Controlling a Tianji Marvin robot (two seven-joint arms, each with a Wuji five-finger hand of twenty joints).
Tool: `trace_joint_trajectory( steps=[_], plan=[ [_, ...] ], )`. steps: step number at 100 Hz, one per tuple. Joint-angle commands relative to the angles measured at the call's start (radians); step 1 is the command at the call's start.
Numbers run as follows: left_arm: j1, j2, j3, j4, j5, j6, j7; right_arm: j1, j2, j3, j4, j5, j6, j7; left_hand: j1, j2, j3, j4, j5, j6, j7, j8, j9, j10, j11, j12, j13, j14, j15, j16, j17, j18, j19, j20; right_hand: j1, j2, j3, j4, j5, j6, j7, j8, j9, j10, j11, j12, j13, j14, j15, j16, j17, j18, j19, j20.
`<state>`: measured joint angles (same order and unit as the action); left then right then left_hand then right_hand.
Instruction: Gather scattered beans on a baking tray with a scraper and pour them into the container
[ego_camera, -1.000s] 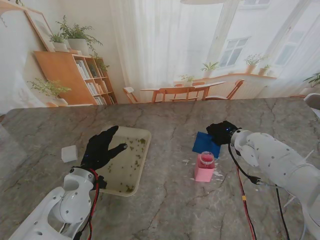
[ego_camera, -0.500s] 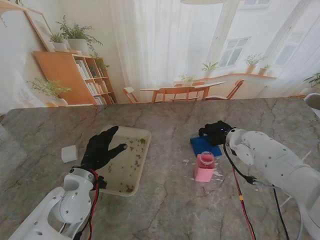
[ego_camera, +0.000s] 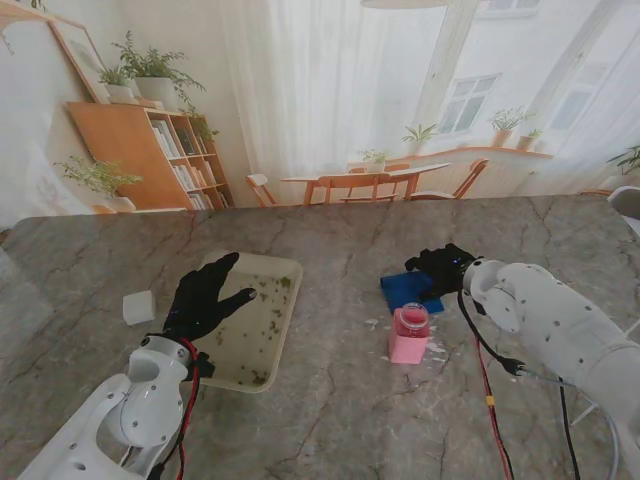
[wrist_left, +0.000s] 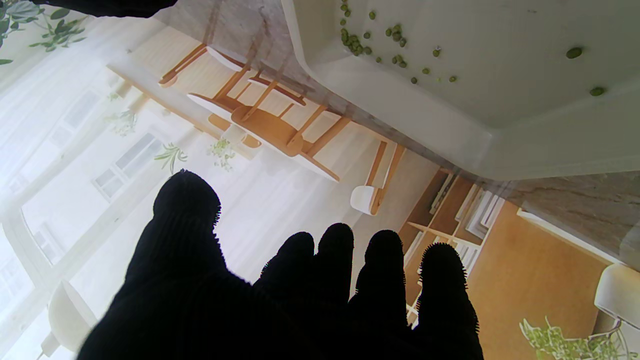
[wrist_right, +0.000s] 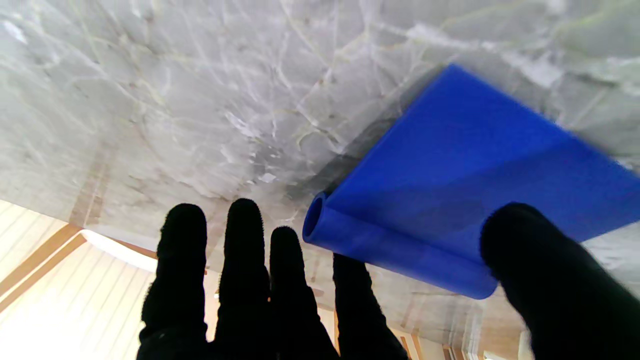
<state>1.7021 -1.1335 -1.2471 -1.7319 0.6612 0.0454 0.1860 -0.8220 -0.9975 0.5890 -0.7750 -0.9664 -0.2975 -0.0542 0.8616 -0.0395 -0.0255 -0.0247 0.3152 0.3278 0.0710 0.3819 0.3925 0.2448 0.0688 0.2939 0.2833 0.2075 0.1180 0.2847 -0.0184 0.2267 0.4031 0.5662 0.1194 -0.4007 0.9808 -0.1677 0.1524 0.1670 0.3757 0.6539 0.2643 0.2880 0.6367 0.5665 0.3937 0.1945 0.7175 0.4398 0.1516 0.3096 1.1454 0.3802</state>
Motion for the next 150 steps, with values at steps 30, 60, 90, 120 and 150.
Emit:
trace_joint_trajectory(
  steps=[30,60,90,120,150],
  plan=[
    [-0.004,0.000,0.010,0.008,-0.003,-0.008,-0.004,0.023,0.023,-0.059,0.017,-0.009,-0.090,0.012,0.029,0.045,-0.013,-0.015,0.008,0.001,0.003,0.008,0.016,-0.033,-0.001,0.008,0.026,-0.026,-0.002,0.010,-0.001,-0.033,0.011,-0.014,-0.089,-0.124,0.055,-0.034,0.010,0.302,-0.419,-0.271,-0.129,0.141,-0.257,-0.048,-0.141,0.082,-0.073,-0.051,-0.078,0.035,-0.021,-0.032],
    [-0.010,0.000,0.015,0.012,-0.001,-0.010,-0.007,0.123,-0.002,-0.305,0.136,0.091,-0.124,-0.094,0.031,0.050,-0.013,-0.016,0.010,0.001,0.004,0.008,0.020,-0.035,0.000,0.009,0.028,-0.026,-0.002,0.010,0.000,-0.037,0.013,-0.015,-0.057,-0.163,0.088,-0.032,0.022,0.333,-0.408,-0.381,-0.127,0.135,-0.272,-0.019,-0.140,0.083,-0.082,-0.058,-0.069,0.027,-0.005,-0.025],
    [-0.013,0.000,0.018,0.014,-0.001,-0.010,-0.007,0.176,-0.067,-0.507,0.287,0.192,-0.168,-0.238,0.035,0.061,-0.013,-0.017,0.010,0.003,0.004,0.008,0.020,-0.034,0.000,0.009,0.030,-0.026,-0.001,0.010,0.000,-0.038,0.015,-0.016,0.024,-0.226,0.156,-0.026,0.005,0.065,0.027,0.312,-0.062,0.024,0.097,0.130,-0.067,0.035,0.031,0.005,-0.008,0.006,0.027,0.006],
    [-0.007,0.000,0.014,0.008,0.000,-0.003,-0.004,0.182,-0.137,-0.618,0.416,0.269,-0.212,-0.324,0.038,0.066,-0.015,-0.018,0.012,0.002,0.005,0.008,0.023,-0.038,0.001,0.010,0.032,-0.029,-0.001,0.010,0.001,-0.040,0.018,-0.017,0.156,-0.292,0.255,-0.009,0.186,-0.352,0.907,0.211,0.010,-0.049,0.358,0.309,-0.020,0.017,0.128,0.053,0.013,0.018,0.041,0.016],
    [-0.006,0.000,0.013,0.006,-0.001,-0.002,-0.007,0.140,-0.115,-0.484,0.339,0.238,-0.136,-0.292,0.041,0.067,-0.015,-0.018,0.013,0.003,0.005,0.008,0.023,-0.035,0.000,0.010,0.032,-0.028,-0.001,0.010,0.000,-0.039,0.018,-0.019,0.345,-0.392,0.238,-0.179,0.512,-0.663,1.023,0.299,0.229,-0.227,0.529,0.408,0.139,-0.083,0.269,0.123,0.113,0.014,0.053,0.022]
  ],
)
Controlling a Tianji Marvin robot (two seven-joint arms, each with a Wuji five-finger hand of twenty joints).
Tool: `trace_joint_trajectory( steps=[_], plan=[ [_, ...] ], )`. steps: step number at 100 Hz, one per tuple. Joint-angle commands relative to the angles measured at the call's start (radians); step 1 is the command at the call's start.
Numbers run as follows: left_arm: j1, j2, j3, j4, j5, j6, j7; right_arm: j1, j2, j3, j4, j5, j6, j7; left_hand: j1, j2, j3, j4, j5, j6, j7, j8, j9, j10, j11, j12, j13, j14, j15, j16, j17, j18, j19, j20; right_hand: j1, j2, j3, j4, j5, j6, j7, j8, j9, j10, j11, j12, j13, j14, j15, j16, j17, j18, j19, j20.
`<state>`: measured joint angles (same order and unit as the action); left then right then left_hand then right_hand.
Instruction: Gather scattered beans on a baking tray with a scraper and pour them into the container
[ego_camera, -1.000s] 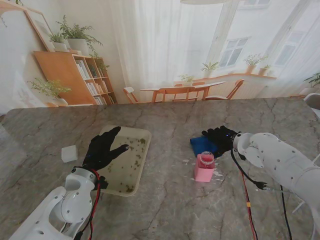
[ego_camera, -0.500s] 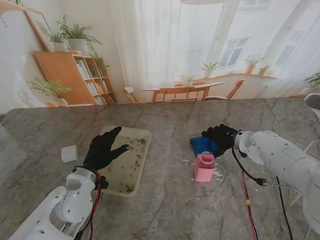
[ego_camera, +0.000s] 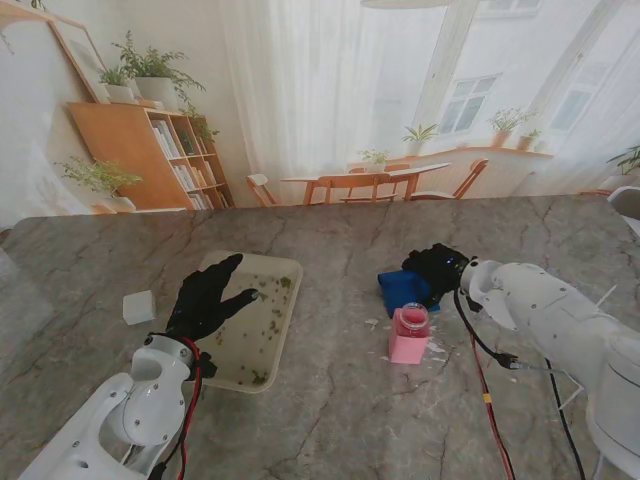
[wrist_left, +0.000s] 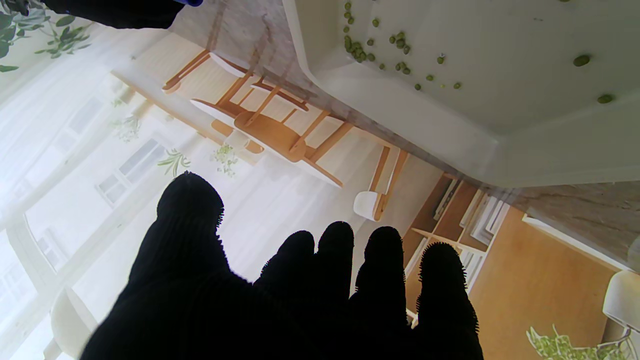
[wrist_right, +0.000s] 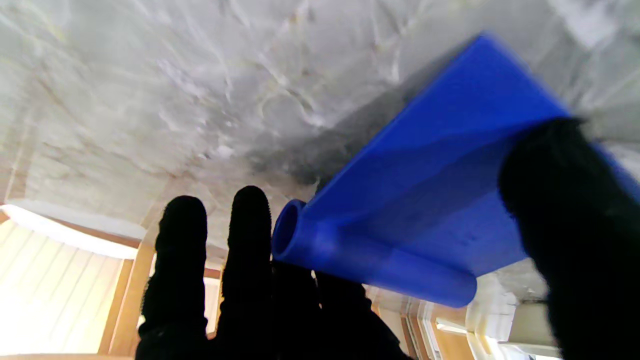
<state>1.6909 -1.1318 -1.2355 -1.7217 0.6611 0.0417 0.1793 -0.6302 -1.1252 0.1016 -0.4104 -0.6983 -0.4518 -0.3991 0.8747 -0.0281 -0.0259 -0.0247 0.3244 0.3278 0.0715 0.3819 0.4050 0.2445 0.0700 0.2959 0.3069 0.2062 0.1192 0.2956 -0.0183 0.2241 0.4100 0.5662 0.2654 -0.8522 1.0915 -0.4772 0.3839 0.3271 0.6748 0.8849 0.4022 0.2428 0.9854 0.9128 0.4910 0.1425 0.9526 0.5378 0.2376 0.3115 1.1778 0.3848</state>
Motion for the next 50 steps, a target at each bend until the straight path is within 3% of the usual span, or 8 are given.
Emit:
trace_joint_trajectory(
  steps=[1,10,21,27,43,50],
  plan=[
    [0.005,-0.002,0.002,-0.004,0.000,0.002,0.000,-0.055,0.015,0.011,-0.032,-0.033,0.024,0.056,0.027,0.055,-0.015,-0.018,0.004,0.002,0.005,0.008,0.011,-0.035,-0.001,0.008,0.009,-0.027,-0.002,-0.001,0.000,-0.036,0.011,-0.019,0.203,0.058,0.130,0.133,0.292,-0.834,0.721,0.074,0.101,-0.190,0.185,0.063,0.049,-0.035,0.039,0.027,0.031,0.011,0.020,0.017],
    [0.008,-0.002,0.000,-0.006,0.000,0.003,0.001,-0.083,0.038,0.088,-0.091,-0.070,0.080,0.075,0.028,0.056,-0.015,-0.018,0.005,0.002,0.005,0.008,0.012,-0.037,0.000,0.008,0.009,-0.028,-0.002,-0.001,0.000,-0.037,0.012,-0.019,0.234,0.089,0.128,0.170,0.390,-0.960,0.696,0.113,0.193,-0.251,0.215,0.066,0.124,-0.075,0.065,0.036,0.097,0.008,0.027,0.016],
    [0.011,-0.002,-0.003,-0.009,-0.001,0.006,0.001,-0.136,0.072,0.214,-0.182,-0.136,0.146,0.109,0.029,0.057,-0.015,-0.018,0.004,0.001,0.004,0.007,0.011,-0.038,-0.001,0.007,0.009,-0.029,-0.003,-0.001,-0.001,-0.038,0.012,-0.019,0.262,0.115,0.127,0.213,0.431,-0.985,0.712,0.133,0.242,-0.270,0.209,0.023,0.186,-0.086,0.044,0.019,0.166,0.010,0.030,0.008],
    [0.012,-0.002,-0.004,-0.010,-0.001,0.007,0.002,-0.176,0.089,0.302,-0.238,-0.181,0.181,0.132,0.031,0.056,-0.015,-0.018,0.004,0.002,0.005,0.007,0.012,-0.036,-0.001,0.008,0.009,-0.030,-0.003,-0.001,0.000,-0.038,0.012,-0.020,0.296,0.116,0.113,0.192,0.441,-0.991,0.729,0.155,0.261,-0.279,0.202,-0.018,0.222,-0.097,0.022,0.004,0.219,-0.005,0.037,0.002],
    [0.015,-0.003,-0.005,-0.012,0.000,0.006,0.006,-0.284,0.116,0.524,-0.375,-0.290,0.240,0.197,0.031,0.057,-0.015,-0.018,0.004,0.002,0.004,0.007,0.012,-0.037,0.000,0.008,0.010,-0.028,-0.002,-0.001,0.000,-0.038,0.012,-0.020,0.349,0.146,0.089,0.163,0.463,-1.004,0.764,0.273,0.294,-0.259,0.079,-0.174,0.317,-0.107,-0.097,-0.066,0.368,-0.071,0.058,-0.039],
    [0.016,-0.003,-0.006,-0.013,0.000,0.005,0.008,-0.320,0.118,0.593,-0.417,-0.313,0.261,0.223,0.030,0.057,-0.016,-0.018,0.004,0.002,0.004,0.007,0.012,-0.035,0.000,0.008,0.010,-0.028,-0.003,-0.001,0.000,-0.039,0.012,-0.020,0.373,0.165,0.078,0.164,0.465,-1.003,0.769,0.349,0.339,-0.232,-0.005,-0.237,0.393,-0.139,-0.120,-0.089,0.456,-0.122,0.083,-0.070]
  ],
)
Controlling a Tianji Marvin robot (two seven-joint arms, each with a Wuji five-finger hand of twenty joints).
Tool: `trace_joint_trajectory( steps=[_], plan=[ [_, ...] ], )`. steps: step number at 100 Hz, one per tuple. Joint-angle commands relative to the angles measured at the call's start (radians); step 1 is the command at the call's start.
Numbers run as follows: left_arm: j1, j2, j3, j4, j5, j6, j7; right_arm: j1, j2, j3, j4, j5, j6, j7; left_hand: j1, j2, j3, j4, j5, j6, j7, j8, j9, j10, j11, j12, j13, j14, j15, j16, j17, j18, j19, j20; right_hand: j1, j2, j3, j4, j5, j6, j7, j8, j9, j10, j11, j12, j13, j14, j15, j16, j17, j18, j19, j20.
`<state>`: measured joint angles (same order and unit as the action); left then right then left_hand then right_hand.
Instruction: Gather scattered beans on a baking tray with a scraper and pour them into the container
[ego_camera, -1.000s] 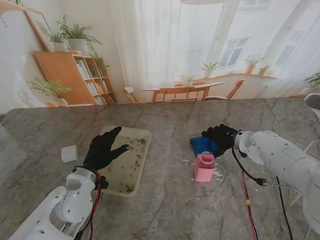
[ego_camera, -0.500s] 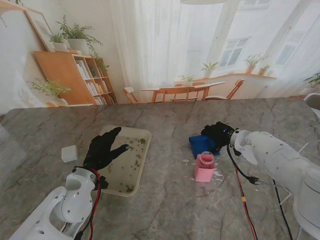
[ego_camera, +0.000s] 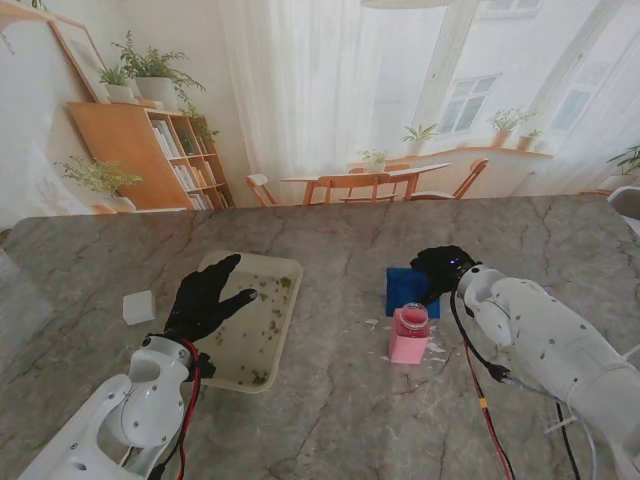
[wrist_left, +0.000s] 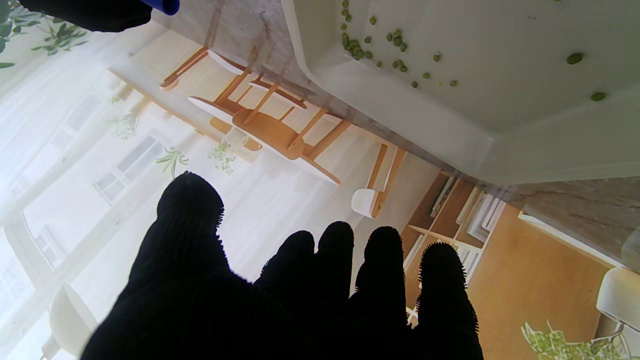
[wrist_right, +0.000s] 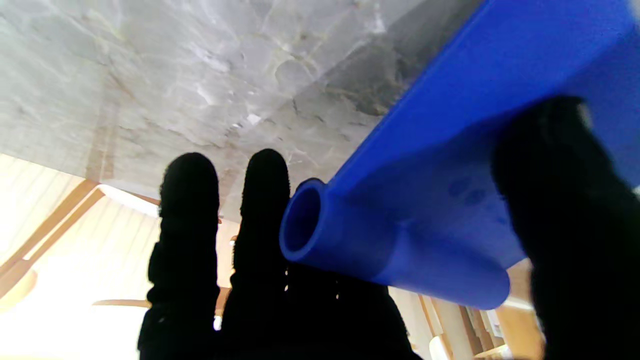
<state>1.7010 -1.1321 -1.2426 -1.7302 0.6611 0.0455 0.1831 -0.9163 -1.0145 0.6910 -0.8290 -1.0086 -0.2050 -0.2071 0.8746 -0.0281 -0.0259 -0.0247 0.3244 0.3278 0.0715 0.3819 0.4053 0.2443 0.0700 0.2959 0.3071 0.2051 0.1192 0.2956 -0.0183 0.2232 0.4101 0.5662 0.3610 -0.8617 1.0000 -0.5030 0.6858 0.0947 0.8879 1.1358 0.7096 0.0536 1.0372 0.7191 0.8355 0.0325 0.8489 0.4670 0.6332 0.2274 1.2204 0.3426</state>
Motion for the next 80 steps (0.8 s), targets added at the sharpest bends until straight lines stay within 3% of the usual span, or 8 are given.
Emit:
trace_joint_trajectory(
  steps=[1,22,39,52,64,80],
  plan=[
    [0.006,-0.003,0.001,-0.004,0.000,0.001,0.004,-0.038,0.007,0.011,-0.003,-0.005,0.018,0.034,0.030,0.057,-0.016,-0.018,0.005,0.001,0.005,0.007,0.011,-0.035,-0.001,0.008,0.010,-0.028,-0.002,-0.001,0.000,-0.038,0.012,-0.020,0.281,0.177,0.167,0.190,0.162,-0.770,0.557,0.103,0.039,-0.041,-0.065,-0.048,0.059,-0.034,-0.017,-0.021,0.070,-0.045,0.043,-0.030],
    [0.012,-0.003,-0.003,-0.009,0.001,0.003,0.008,-0.108,0.005,0.129,-0.079,-0.040,0.063,0.059,0.030,0.055,-0.015,-0.018,0.004,0.001,0.004,0.007,0.013,-0.036,0.000,0.008,0.011,-0.026,-0.002,-0.001,0.001,-0.037,0.012,-0.021,0.375,0.232,0.125,0.221,0.152,-0.758,0.580,0.218,0.174,-0.024,-0.202,-0.057,0.285,-0.128,-0.017,-0.139,0.286,-0.172,0.126,-0.103],
    [0.015,-0.004,-0.005,-0.011,0.002,0.003,0.010,-0.134,0.001,0.171,-0.104,-0.043,0.090,0.064,0.029,0.054,-0.015,-0.018,0.006,0.000,0.005,0.007,0.014,-0.034,0.000,0.008,0.012,-0.027,-0.002,-0.001,0.001,-0.037,0.012,-0.021,0.444,0.293,0.085,0.232,0.111,-0.738,0.571,0.244,0.231,-0.020,-0.263,-0.081,0.357,-0.143,-0.022,-0.120,0.363,-0.198,0.139,-0.102],
    [0.017,-0.004,-0.006,-0.012,0.003,0.004,0.011,-0.149,-0.003,0.197,-0.117,-0.039,0.098,0.064,0.029,0.053,-0.015,-0.018,0.005,0.000,0.005,0.007,0.013,-0.038,0.000,0.008,0.011,-0.027,-0.002,-0.001,0.000,-0.036,0.012,-0.021,0.515,0.351,0.035,0.240,0.025,-0.701,0.538,0.212,0.232,-0.014,-0.263,-0.077,0.372,-0.169,-0.004,-0.065,0.376,-0.213,0.135,-0.088],
    [0.019,-0.004,-0.008,-0.014,0.005,0.005,0.011,-0.163,-0.004,0.217,-0.131,-0.040,0.100,0.065,0.029,0.051,-0.015,-0.017,0.004,0.001,0.004,0.007,0.012,-0.037,-0.001,0.008,0.011,-0.026,-0.002,-0.001,0.000,-0.036,0.011,-0.022,0.530,0.359,0.014,0.253,-0.066,-0.667,0.512,0.073,0.239,-0.010,-0.275,-0.092,0.382,-0.182,0.013,-0.043,0.387,-0.224,0.135,-0.064],
    [0.021,-0.004,-0.010,-0.016,0.006,0.006,0.013,-0.178,-0.008,0.239,-0.145,-0.038,0.104,0.057,0.027,0.050,-0.015,-0.017,0.004,0.001,0.004,0.007,0.012,-0.037,-0.001,0.008,0.011,-0.028,-0.002,-0.001,0.000,-0.037,0.011,-0.022,0.545,0.356,0.008,0.254,-0.099,-0.656,0.496,0.035,0.255,-0.017,-0.296,-0.113,0.394,-0.190,0.020,-0.036,0.395,-0.234,0.132,-0.058]
  ],
)
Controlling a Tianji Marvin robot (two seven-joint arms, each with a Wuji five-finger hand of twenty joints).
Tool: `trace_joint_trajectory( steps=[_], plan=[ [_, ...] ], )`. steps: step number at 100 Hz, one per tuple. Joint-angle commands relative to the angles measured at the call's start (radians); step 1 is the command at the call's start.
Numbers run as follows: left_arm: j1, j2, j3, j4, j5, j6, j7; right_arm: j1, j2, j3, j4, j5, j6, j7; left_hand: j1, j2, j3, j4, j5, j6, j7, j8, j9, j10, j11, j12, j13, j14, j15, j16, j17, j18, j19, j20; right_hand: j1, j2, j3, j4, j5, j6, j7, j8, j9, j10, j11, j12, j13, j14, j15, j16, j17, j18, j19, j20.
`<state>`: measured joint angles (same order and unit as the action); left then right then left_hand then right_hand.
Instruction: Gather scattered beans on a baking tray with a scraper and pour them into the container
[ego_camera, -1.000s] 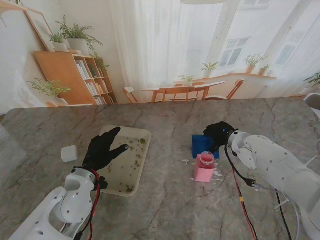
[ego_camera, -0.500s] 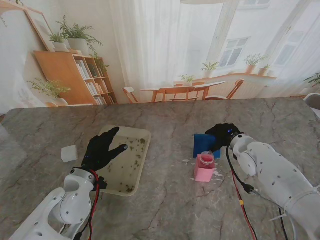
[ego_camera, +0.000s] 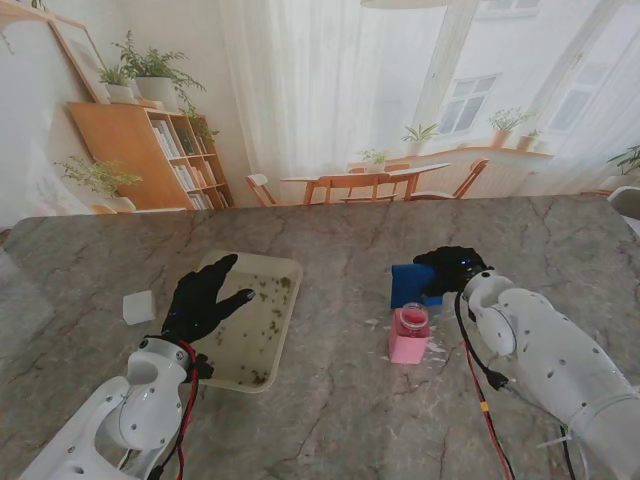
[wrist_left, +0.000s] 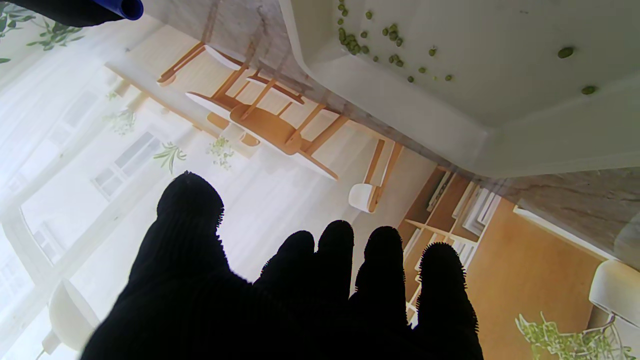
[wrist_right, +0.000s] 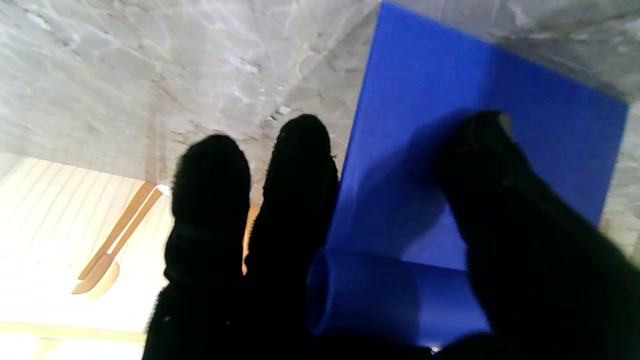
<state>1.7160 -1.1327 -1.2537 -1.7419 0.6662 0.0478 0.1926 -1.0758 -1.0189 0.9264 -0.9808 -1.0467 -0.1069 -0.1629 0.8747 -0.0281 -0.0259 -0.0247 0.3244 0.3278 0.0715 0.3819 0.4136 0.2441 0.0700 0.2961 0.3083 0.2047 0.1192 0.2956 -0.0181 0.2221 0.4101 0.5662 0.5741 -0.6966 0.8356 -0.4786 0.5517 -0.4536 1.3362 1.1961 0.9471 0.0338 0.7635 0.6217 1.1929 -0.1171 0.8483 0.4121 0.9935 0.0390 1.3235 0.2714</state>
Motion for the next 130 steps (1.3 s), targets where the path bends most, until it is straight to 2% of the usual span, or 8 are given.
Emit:
trace_joint_trajectory(
  steps=[1,4,8,11,23,51,88,130],
  plan=[
    [0.006,-0.003,0.001,-0.004,0.000,0.004,0.004,-0.019,-0.004,0.005,0.006,0.001,0.006,0.012,0.026,0.049,-0.015,-0.017,0.004,0.001,0.004,0.007,0.004,-0.035,0.000,0.007,0.010,-0.026,-0.002,0.000,0.000,-0.035,0.011,-0.022,0.334,0.189,0.172,0.230,0.031,-0.106,0.046,-0.027,0.017,0.002,-0.022,-0.016,0.036,-0.040,0.021,0.019,0.034,-0.045,0.029,0.013],
    [0.007,-0.003,0.001,-0.005,0.000,0.004,0.004,-0.022,-0.004,0.009,0.002,0.002,0.007,0.013,0.025,0.049,-0.015,-0.017,0.004,0.000,0.004,0.007,0.003,-0.036,-0.001,0.007,0.009,-0.027,-0.003,-0.001,0.000,-0.036,0.010,-0.022,0.338,0.191,0.171,0.230,-0.001,-0.097,0.045,-0.079,0.017,-0.001,-0.021,-0.017,0.033,-0.039,0.028,0.027,0.035,-0.045,0.027,0.017],
    [0.007,-0.004,0.001,-0.005,0.000,0.004,0.005,-0.027,-0.004,0.018,-0.008,0.002,0.007,0.023,0.026,0.049,-0.015,-0.017,0.003,0.002,0.004,0.007,0.003,-0.036,-0.001,0.007,0.009,-0.026,-0.003,-0.001,-0.001,-0.036,0.010,-0.022,0.339,0.236,0.154,0.229,-0.115,0.014,0.030,-0.419,0.008,0.001,-0.009,-0.018,0.030,-0.055,0.037,0.036,0.033,-0.055,0.023,0.029],
    [0.008,-0.004,0.000,-0.005,0.001,0.004,0.006,-0.031,-0.004,0.024,-0.014,0.003,0.007,0.032,0.026,0.048,-0.014,-0.016,0.003,0.001,0.004,0.007,0.003,-0.035,-0.001,0.007,0.009,-0.025,-0.003,-0.001,0.000,-0.035,0.010,-0.022,0.341,0.244,0.152,0.228,-0.125,0.072,0.014,-0.596,0.009,-0.003,-0.002,-0.014,0.032,-0.062,0.047,0.037,0.035,-0.057,0.023,0.035],
    [0.010,-0.004,-0.001,-0.006,0.002,0.003,0.008,-0.037,-0.007,0.036,-0.021,0.013,0.006,0.040,0.026,0.047,-0.014,-0.016,0.004,0.002,0.004,0.007,0.003,-0.035,-0.001,0.008,0.010,-0.026,-0.002,0.000,-0.001,-0.035,0.010,-0.022,0.328,0.239,0.158,0.226,0.012,0.121,-0.026,-0.740,0.037,0.001,-0.009,-0.017,0.042,-0.070,0.044,0.031,0.040,-0.071,0.023,0.039],
    [0.011,-0.004,-0.002,-0.007,0.002,0.001,0.010,-0.054,-0.017,0.075,-0.040,0.040,0.019,0.037,0.024,0.047,-0.015,-0.016,0.003,0.000,0.004,0.007,0.003,-0.035,0.000,0.008,0.009,-0.027,-0.003,0.000,0.000,-0.036,0.009,-0.022,0.308,0.187,0.192,0.238,0.162,0.213,-0.131,-0.832,0.127,0.053,-0.071,-0.023,0.103,-0.085,0.002,0.036,0.070,-0.101,0.043,0.065],
    [0.013,-0.004,-0.003,-0.009,0.002,0.000,0.012,-0.103,-0.036,0.170,-0.163,0.085,0.128,0.102,0.025,0.046,-0.014,-0.016,0.004,0.001,0.004,0.007,0.004,-0.035,0.000,0.008,0.010,-0.025,-0.002,0.000,0.000,-0.037,0.008,-0.022,0.308,0.144,0.223,0.242,0.220,0.236,-0.179,-0.829,0.164,0.063,-0.099,-0.006,0.120,-0.074,-0.026,0.045,0.071,-0.086,0.046,0.071],
    [0.027,-0.007,-0.012,-0.029,0.014,0.009,0.032,-0.167,-0.040,0.288,-0.409,0.029,0.208,0.176,0.026,0.047,-0.014,-0.016,0.002,0.003,0.004,0.007,0.001,-0.034,-0.001,0.007,0.008,-0.025,-0.002,0.000,-0.001,-0.036,0.009,-0.022,0.312,0.139,0.229,0.243,0.232,0.244,-0.195,-0.811,0.168,0.074,-0.105,0.006,0.124,-0.072,-0.021,0.053,0.075,-0.080,0.055,0.073]
  ],
)
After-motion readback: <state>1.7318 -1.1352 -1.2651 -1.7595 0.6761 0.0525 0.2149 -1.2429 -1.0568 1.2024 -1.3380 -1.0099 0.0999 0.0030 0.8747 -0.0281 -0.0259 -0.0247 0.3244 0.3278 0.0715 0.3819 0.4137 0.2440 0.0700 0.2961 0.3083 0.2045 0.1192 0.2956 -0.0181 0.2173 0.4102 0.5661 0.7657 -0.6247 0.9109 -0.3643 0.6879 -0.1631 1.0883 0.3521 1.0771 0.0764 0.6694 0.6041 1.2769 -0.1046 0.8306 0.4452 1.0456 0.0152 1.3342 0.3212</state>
